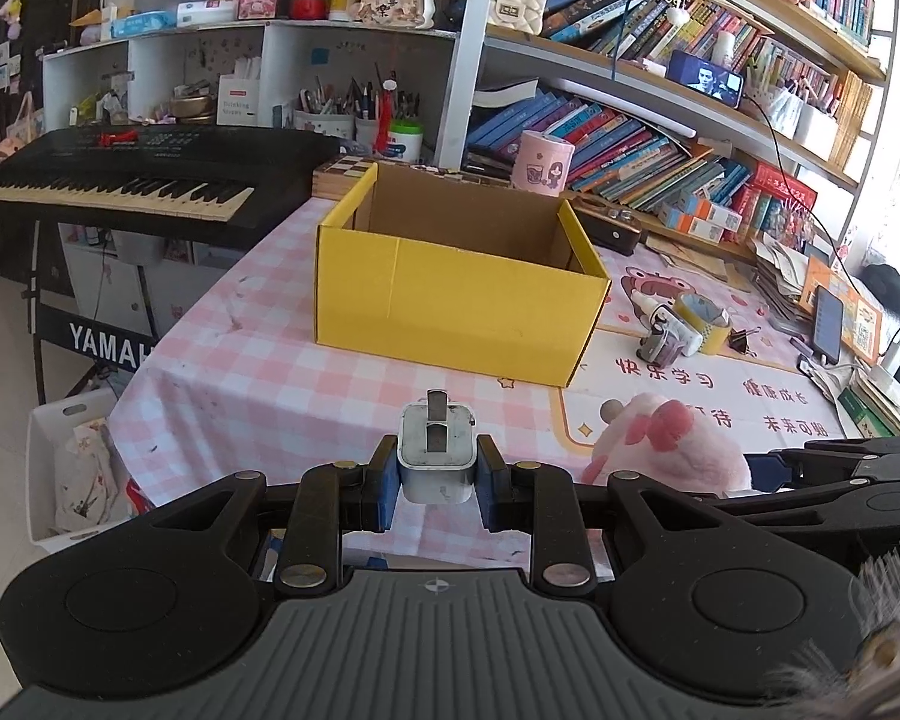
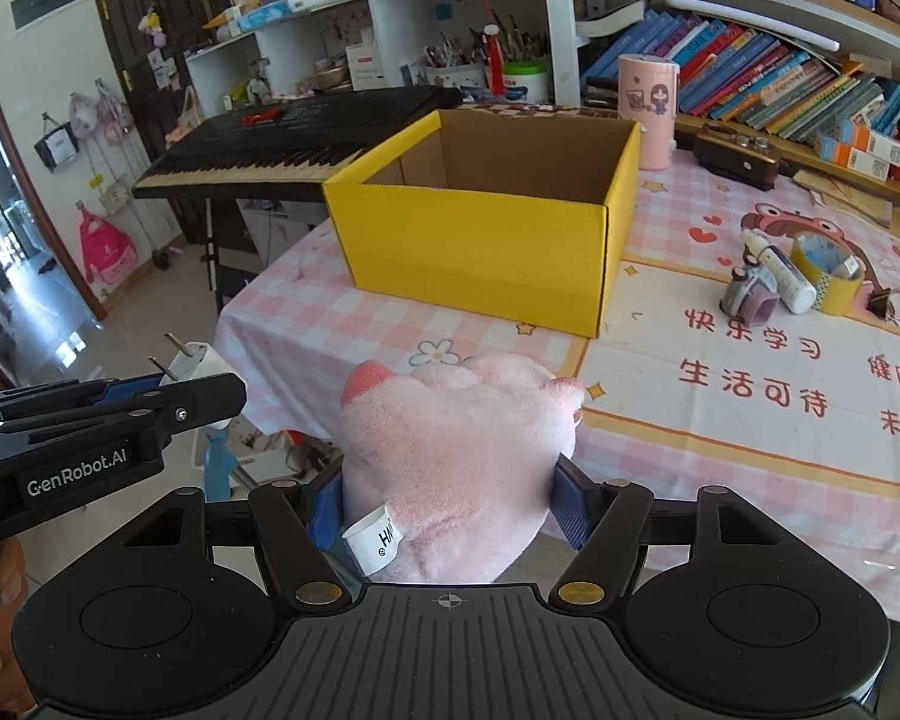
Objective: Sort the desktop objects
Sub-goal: 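Carry the plug adapter and plush pig toward the yellow box with both tools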
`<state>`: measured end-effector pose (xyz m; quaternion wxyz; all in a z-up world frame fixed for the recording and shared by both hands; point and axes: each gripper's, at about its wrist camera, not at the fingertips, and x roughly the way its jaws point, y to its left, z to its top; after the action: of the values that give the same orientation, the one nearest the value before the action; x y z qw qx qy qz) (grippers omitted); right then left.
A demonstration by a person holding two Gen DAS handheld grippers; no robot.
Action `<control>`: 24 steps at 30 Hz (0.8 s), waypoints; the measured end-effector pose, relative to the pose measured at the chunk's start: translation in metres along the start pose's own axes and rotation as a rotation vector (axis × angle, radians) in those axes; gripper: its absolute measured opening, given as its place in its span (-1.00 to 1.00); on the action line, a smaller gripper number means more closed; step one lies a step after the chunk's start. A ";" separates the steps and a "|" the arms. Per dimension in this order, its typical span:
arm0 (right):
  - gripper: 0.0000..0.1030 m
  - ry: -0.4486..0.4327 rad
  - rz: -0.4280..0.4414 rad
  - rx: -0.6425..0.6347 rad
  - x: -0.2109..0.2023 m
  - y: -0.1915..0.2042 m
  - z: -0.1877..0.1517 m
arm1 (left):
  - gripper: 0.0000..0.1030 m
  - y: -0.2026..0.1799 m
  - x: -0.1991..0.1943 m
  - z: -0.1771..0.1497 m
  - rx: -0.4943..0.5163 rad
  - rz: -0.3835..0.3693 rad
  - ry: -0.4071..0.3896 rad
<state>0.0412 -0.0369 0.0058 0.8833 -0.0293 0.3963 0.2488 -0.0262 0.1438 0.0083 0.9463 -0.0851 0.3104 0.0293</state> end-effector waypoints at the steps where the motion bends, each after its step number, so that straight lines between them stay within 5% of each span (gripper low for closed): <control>1: 0.32 -0.003 0.000 -0.003 0.000 0.001 0.001 | -0.54 0.001 0.001 0.002 0.001 0.000 -0.002; 16: 0.32 -0.015 0.008 0.017 0.008 -0.016 0.019 | -0.54 -0.015 0.022 0.018 0.013 -0.002 0.014; 24: 0.32 -0.063 0.041 0.011 0.011 -0.027 0.048 | -0.54 -0.022 0.034 0.050 0.009 0.015 -0.041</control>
<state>0.0928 -0.0440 0.0264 0.8902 -0.0084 0.3701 0.2654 0.0326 0.1307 0.0305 0.9526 -0.0781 0.2918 0.0369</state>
